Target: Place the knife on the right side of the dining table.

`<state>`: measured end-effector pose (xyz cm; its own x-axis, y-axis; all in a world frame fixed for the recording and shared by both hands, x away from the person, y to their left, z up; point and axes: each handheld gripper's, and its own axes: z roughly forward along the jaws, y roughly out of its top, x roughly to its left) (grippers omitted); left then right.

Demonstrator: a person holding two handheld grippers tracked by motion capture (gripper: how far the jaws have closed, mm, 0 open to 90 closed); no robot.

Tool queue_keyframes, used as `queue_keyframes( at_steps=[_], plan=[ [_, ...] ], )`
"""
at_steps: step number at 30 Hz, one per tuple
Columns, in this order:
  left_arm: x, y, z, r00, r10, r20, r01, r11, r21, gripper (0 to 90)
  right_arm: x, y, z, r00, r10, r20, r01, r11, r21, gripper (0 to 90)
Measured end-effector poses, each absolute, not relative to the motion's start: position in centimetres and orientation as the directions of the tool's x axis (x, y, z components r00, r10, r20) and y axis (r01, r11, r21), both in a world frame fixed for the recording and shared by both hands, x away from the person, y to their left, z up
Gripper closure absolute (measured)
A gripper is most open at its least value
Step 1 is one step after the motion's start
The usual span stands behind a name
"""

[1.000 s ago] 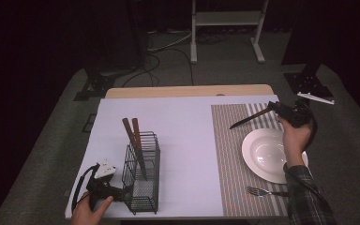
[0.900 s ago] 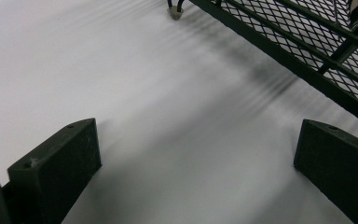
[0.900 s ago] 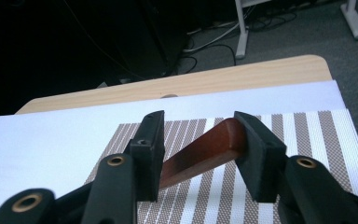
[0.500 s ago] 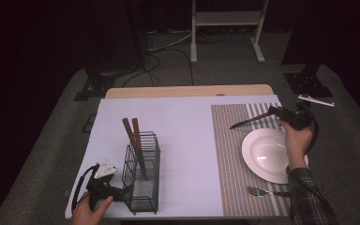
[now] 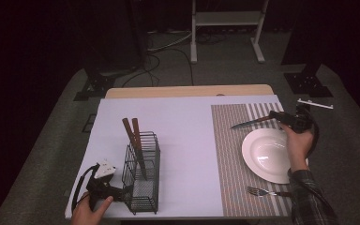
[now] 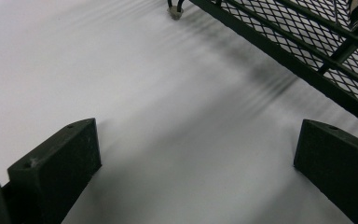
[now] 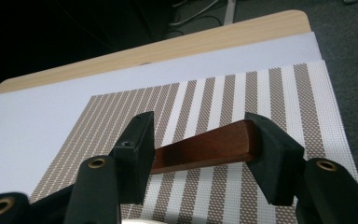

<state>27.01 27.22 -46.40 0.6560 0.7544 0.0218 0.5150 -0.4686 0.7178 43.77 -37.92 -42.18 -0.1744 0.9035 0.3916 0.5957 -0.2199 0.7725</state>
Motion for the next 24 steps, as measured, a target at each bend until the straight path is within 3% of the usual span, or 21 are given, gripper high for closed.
queue_keyframes(
  at_steps=[24],
  plan=[
    [27.0, 27.2, -46.4, 0.656, 0.755, 0.022, 0.515, -0.468, 0.718, 0.0, 44.5, -37.9, -43.4, -0.098, 0.934, 0.344, 0.691, -0.185, 0.699, 37.0]
  ],
)
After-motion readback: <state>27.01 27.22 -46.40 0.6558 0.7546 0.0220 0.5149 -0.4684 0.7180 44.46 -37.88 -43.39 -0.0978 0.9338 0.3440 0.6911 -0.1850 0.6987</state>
